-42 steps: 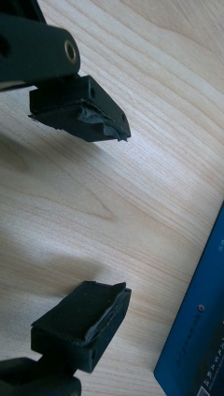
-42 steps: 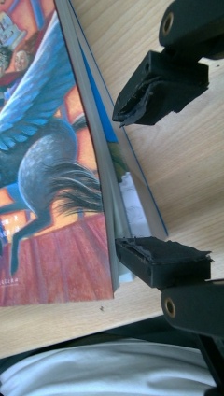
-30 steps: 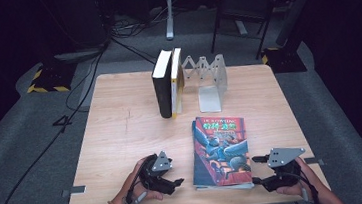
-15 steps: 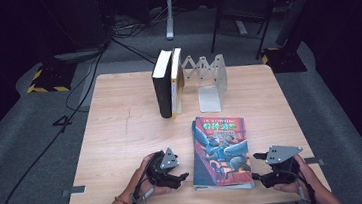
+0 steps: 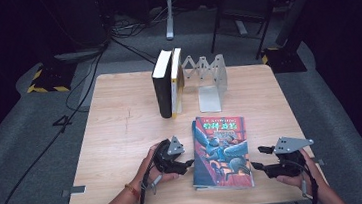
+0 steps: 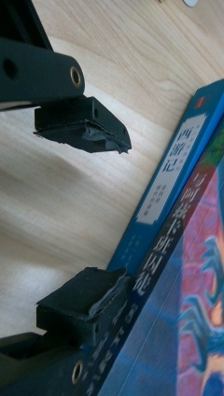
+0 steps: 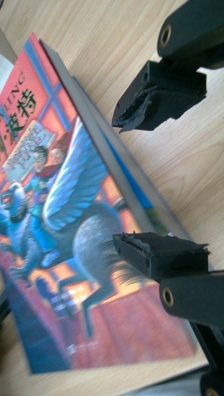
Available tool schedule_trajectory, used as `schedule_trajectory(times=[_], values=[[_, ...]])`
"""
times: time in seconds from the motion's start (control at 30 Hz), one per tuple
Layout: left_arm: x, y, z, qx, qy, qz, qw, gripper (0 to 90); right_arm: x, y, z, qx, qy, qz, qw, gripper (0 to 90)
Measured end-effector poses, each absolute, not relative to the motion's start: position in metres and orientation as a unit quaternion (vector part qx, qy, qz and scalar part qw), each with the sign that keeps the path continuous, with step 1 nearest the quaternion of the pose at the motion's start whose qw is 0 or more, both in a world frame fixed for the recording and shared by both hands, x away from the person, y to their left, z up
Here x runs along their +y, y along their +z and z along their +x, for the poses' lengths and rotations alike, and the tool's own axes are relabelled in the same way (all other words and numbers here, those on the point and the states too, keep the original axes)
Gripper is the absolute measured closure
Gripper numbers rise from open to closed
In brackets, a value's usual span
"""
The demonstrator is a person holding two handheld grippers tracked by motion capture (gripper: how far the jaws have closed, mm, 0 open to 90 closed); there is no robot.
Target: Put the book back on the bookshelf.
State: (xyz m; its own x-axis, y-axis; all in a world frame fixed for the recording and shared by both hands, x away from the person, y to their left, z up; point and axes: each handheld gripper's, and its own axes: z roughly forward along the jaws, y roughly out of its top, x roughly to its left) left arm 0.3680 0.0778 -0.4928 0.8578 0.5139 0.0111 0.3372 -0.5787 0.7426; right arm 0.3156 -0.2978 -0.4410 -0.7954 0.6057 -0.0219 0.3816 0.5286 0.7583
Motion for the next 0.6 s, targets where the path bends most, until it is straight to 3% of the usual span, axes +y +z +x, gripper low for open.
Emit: schedule_trajectory(times=[0.33,0.6], values=[[0.072,-0.493,0.387,0.257,0.134,0.876,0.385,31.5,-0.268,-0.454,0.335,0.861,0.376,0.321,0.121,24.4],[0.074,-0.490,0.393,0.262,0.106,0.872,0.399,42.1,-0.273,-0.460,0.350,0.859,0.387,0.328,0.069,21.5]])
